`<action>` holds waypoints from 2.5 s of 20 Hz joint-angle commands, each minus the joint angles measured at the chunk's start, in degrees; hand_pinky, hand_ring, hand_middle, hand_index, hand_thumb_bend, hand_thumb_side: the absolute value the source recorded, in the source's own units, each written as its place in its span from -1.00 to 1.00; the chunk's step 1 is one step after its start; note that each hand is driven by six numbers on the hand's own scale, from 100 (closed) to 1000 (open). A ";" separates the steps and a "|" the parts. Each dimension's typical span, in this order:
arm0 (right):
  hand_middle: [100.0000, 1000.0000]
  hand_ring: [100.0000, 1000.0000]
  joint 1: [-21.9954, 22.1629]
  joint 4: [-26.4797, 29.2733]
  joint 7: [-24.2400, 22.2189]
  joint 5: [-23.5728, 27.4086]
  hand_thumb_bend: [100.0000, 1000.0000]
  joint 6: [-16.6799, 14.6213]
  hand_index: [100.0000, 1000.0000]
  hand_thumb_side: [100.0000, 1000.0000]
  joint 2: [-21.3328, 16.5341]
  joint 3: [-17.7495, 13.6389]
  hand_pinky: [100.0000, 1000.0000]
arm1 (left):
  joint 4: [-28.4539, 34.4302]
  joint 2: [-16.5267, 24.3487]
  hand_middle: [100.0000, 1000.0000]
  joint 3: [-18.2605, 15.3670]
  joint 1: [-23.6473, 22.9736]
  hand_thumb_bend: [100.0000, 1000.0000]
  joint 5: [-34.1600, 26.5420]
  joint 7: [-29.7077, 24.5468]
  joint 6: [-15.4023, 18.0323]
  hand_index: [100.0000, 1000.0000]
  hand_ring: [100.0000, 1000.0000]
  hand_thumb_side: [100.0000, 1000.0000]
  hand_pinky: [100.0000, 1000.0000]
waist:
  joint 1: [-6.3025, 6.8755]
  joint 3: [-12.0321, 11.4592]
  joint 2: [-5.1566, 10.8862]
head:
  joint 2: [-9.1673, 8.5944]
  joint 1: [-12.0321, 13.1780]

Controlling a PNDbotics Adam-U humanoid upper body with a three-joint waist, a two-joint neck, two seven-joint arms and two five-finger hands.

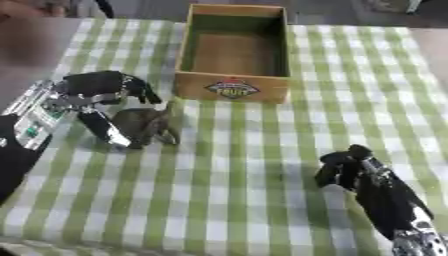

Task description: Pick up objects on the table and place them in the box.

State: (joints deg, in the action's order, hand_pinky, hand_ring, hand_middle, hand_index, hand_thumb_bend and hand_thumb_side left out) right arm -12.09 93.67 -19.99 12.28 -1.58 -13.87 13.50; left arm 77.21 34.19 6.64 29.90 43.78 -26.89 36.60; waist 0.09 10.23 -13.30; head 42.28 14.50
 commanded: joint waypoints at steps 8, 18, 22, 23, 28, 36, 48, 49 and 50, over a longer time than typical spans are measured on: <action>-0.04 0.13 -0.54 0.77 -0.18 -0.13 -1.00 -0.11 0.33 1.00 -0.79 -0.02 0.15 | -1.67 0.48 0.15 0.10 1.13 0.07 4.24 -8.05 10.98 0.62 0.07 -0.24 0.18 | 0.06 0.02 1.07 | 0.37 0.07; -0.04 0.13 -0.48 0.72 -0.16 -0.20 -1.00 -0.09 0.33 1.00 -0.75 -0.01 0.15 | -2.30 0.00 -0.15 0.04 0.91 -0.53 3.79 -6.67 9.82 0.39 -0.28 -0.77 -0.14 | -0.05 -0.04 1.00 | 0.31 0.11; -0.04 0.13 -0.46 0.69 -0.15 -0.24 -1.00 -0.06 0.33 1.00 -0.71 0.00 0.15 | -2.19 -0.19 -0.30 -0.04 0.84 -1.00 2.51 -5.47 8.10 0.26 -0.46 -0.70 -0.27 | -0.04 -0.02 0.98 | 0.34 0.10; -0.04 0.13 -0.46 0.68 -0.14 -0.25 -1.00 -0.06 0.33 1.00 -0.70 -0.01 0.15 | -2.11 -0.22 -0.31 -0.06 0.83 -1.00 2.17 -5.16 7.63 0.25 -0.46 -0.70 -0.28 | -0.03 -0.01 0.97 | 0.34 0.09; -0.04 0.13 -0.42 0.61 -0.13 -0.32 -1.00 -0.03 0.33 1.00 -0.67 -0.01 0.14 | -1.57 -0.33 -0.50 0.03 0.81 -1.00 0.38 -4.92 6.04 0.05 -0.65 -0.66 -0.38 | 0.03 0.07 0.95 | 0.43 0.05; -0.04 0.13 -0.35 0.53 -0.12 -0.38 -1.00 0.01 0.33 1.00 -0.64 -0.03 0.15 | 1.47 0.16 -0.59 -0.17 1.10 -1.00 -6.57 -10.09 5.48 -0.04 -0.74 -0.66 -0.41 | 0.11 0.07 1.03 | 0.39 -0.06; -0.04 0.13 -0.26 0.50 -0.25 -0.43 -1.00 0.03 0.33 1.00 -0.68 0.08 0.15 | 7.24 2.82 -0.69 -2.50 4.73 -1.00 -30.89 -22.77 -2.45 -0.12 -0.83 -0.68 -0.49 | 0.02 -0.06 1.09 | 0.30 -0.03; -0.04 0.13 -0.26 0.50 -0.27 -0.45 -1.00 0.03 0.33 1.00 -0.68 0.10 0.15 | 7.15 2.87 -0.69 -2.83 5.37 -1.00 -32.20 -23.32 -3.47 -0.12 -0.83 -0.68 -0.49 | 0.00 -0.04 1.08 | 0.27 -0.03; -0.04 0.13 -0.26 0.50 -0.28 -0.46 -1.00 0.02 0.33 1.00 -0.68 0.11 0.15 | 7.13 2.92 -0.69 -3.04 5.76 -1.00 -33.13 -23.82 -4.23 -0.12 -0.83 -0.68 -0.49 | -0.01 -0.04 1.07 | 0.25 -0.04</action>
State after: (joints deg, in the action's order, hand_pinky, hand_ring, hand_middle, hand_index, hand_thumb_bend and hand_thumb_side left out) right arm -12.06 93.62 -20.13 12.21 -1.45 -13.87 13.66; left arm 83.15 34.88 4.80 34.35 12.68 -40.05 23.45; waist 0.06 10.20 -13.13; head 42.28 14.47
